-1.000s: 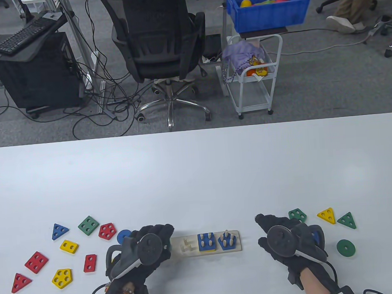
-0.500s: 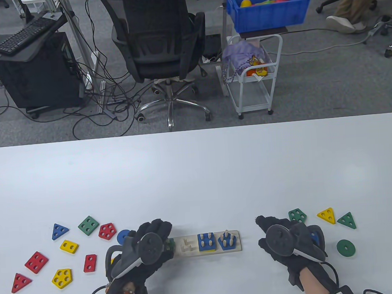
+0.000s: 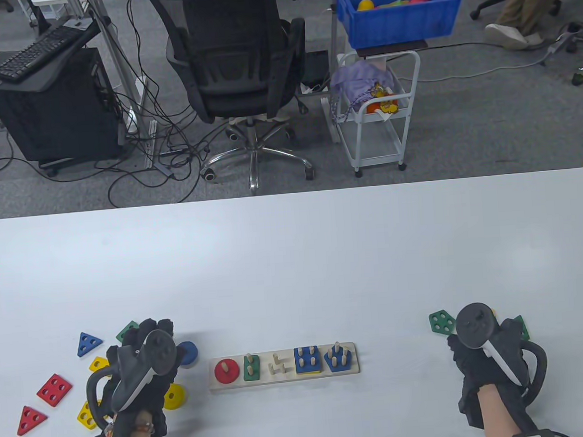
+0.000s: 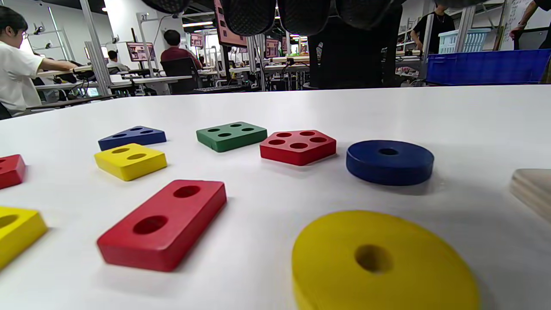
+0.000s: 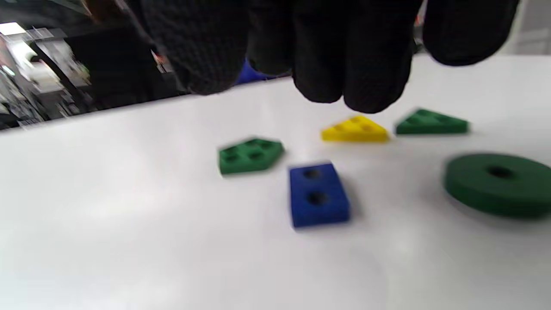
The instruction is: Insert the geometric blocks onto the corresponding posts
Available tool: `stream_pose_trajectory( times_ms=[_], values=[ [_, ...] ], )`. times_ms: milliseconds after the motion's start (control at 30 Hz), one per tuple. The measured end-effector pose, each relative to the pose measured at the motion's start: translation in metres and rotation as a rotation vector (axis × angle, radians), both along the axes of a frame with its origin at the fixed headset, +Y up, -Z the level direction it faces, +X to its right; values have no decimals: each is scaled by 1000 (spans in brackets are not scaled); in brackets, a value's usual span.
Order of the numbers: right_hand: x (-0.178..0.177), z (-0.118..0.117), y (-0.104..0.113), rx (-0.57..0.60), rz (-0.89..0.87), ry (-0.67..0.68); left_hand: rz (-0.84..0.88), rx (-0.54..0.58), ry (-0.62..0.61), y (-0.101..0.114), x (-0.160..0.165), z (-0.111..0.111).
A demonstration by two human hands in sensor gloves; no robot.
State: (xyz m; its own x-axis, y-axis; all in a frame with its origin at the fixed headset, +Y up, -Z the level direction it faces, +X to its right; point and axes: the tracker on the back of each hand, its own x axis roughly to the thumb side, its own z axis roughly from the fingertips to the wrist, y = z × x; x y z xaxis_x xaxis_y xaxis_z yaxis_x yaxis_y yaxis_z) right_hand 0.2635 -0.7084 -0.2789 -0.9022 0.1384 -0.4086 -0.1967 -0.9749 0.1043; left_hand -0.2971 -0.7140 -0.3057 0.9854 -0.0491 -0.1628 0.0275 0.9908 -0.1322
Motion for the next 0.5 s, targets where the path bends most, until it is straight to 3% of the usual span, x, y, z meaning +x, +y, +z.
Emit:
stream_pose_trajectory(
  times_ms=[100,333,500],
  values=[
    [-2,-4,-16,-117,82,-38,5,-4,-21,-1,5,0],
    [-16,-14,-41,-136,296,-35,-13,-19,-39,-4,13,1],
    [-26,-18,-44,-124,394,-21,-24,-20,-44,-4,15,1]
  ],
)
